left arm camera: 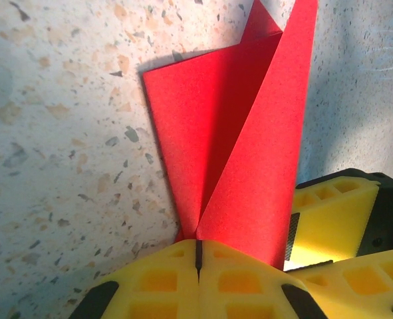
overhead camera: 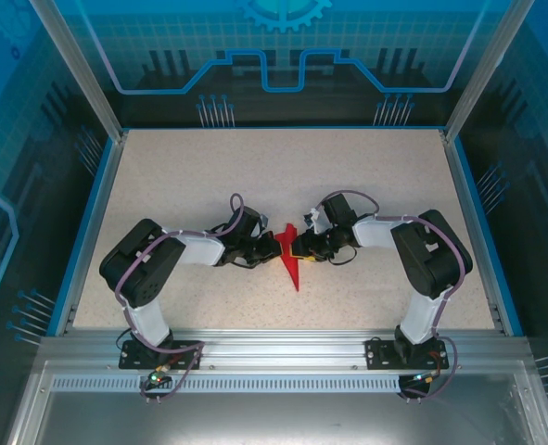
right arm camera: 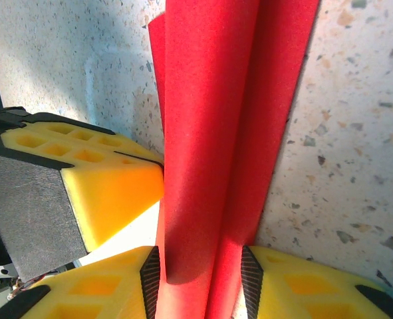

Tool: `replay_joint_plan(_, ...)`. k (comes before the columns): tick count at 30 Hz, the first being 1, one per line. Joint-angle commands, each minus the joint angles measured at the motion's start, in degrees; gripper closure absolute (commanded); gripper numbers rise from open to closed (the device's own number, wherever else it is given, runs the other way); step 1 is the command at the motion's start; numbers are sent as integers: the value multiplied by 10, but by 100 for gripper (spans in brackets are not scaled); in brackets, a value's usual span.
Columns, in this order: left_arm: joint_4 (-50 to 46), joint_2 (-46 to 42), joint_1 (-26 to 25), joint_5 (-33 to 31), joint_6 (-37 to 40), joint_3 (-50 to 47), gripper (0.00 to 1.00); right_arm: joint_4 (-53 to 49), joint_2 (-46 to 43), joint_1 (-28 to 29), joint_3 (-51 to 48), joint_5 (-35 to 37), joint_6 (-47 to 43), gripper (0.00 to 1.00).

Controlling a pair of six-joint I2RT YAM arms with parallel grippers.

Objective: Fold a paper plane with a square sheet of paper (fold left side to right side)

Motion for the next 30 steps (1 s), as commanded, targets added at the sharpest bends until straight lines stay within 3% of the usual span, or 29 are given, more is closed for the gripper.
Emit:
replay_joint_plan(1,-6,13,6,-6,13,0,100,-15,-10,-2,-7,7,-12,59)
replay_joint_plan(6,-7,21,5,-8,13,1,100,-41,-49,-17,-8,17,-27,46)
replay_joint_plan(9,-4,26,5,-6,13,6,100,-58,-66,-23,-12,20,-37,45)
replay_joint_plan(12,-5,26,5,-5,13,9,100,-62,-83,-23,-21,7,-40,48)
replay_joint_plan(19,-16,24,5,-7,19,16,100,-56,-105,-6,-43,-81,-34,67)
replay_joint_plan(30,-28,23,5,-12,23,27,100,-3,-95,42,-74,-110,2,67)
